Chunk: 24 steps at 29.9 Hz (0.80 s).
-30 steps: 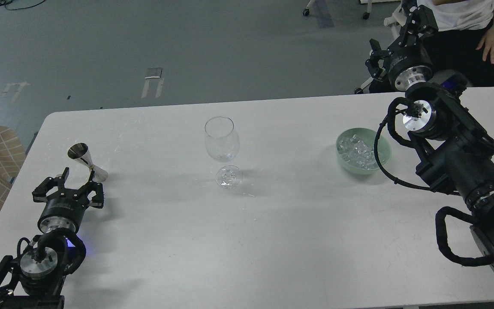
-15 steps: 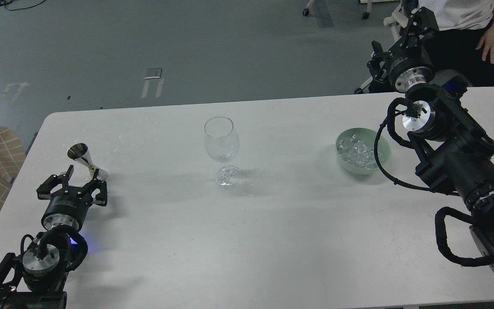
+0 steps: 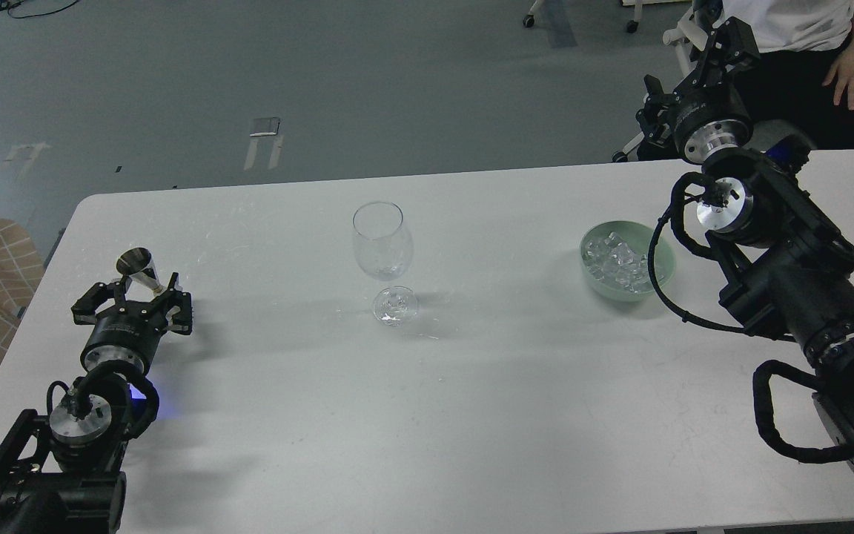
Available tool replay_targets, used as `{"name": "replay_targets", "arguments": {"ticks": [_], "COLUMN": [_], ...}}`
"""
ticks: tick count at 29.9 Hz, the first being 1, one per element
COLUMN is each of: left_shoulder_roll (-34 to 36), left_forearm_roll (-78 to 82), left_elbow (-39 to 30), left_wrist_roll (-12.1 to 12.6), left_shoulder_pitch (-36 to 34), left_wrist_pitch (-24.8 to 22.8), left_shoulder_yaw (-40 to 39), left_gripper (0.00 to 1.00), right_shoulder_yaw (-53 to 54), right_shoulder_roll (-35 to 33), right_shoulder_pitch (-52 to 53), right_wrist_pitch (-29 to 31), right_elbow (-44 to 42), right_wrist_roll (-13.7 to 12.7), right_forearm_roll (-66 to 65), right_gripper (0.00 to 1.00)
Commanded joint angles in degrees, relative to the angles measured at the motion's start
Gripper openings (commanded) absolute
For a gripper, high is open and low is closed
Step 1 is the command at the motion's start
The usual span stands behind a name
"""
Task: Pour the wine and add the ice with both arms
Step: 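Lift the jigger with the left gripper and carry it toward the glass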
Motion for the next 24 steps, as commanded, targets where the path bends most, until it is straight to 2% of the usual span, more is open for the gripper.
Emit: {"name": "replay_targets", "arguments": {"ticks": [1,8,24], "left_shoulder_roll": [-0.1,-0.2,0.0], "left_forearm_roll": [-0.3,-0.7,-2.1], "left_elbow": [1.2,2.9,5.9], "left_wrist_roll": [0.1,0.1,0.5], "left_shoulder_pitch": [-0.3,-2.4,-4.8], "left_wrist_pitch": [-0.4,-0.5,-0.9], "left_shoulder_yaw": [0.0,0.0,0.0], "left_gripper": [0.61,0.48,0.36], "right_shoulder_yaw": [0.0,-0.1,-0.2], "right_shoulder_roll": [0.0,-0.2,-0.3], "right_shoulder_pitch": [0.0,0.0,-0.2], "right_wrist_pitch": [0.0,0.0,0.0], "right_elbow": [0.0,0.0,0.0], "right_wrist_roll": [0.0,-0.1,-0.1], "right_forearm_roll": [0.0,0.0,0.0], "right_gripper": [1.00,1.00,1.00]}}
